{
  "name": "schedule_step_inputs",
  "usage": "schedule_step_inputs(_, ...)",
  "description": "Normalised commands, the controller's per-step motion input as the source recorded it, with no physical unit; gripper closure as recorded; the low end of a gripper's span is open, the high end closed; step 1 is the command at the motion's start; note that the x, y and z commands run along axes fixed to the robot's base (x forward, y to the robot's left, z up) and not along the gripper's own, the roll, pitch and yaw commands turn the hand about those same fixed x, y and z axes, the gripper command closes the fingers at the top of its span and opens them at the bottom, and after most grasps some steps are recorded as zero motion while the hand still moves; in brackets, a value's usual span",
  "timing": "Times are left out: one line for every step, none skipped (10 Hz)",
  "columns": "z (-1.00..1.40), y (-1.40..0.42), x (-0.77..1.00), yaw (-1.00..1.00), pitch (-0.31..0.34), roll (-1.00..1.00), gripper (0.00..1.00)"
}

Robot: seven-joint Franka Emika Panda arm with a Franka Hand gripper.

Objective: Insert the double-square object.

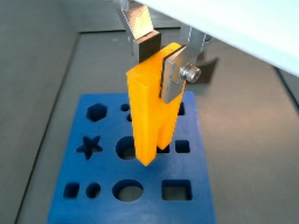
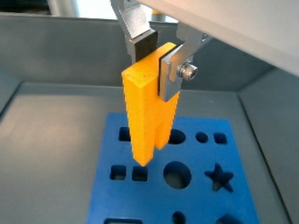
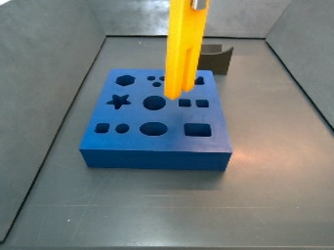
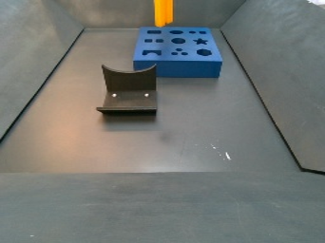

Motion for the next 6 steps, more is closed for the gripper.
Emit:
schedule_step_inputs(0.0,0.0,0.02,-1.0,0.0,-0.02,1.0)
schedule_step_inputs(0.0,0.0,0.03,-1.0,0.0,-0.03,1.0)
schedule_step_inputs(0.0,0.0,0.05,-1.0,0.0,-0.05,1.0)
schedule_step_inputs(0.0,0.0,0.06,-1.0,0.0,-0.06,1.0)
schedule_step_inputs(0.0,0.0,0.06,-1.0,0.0,-0.03,1.0)
schedule_step_inputs(-0.03,0.0,0.09,-0.98,0.0,0.0,1.0)
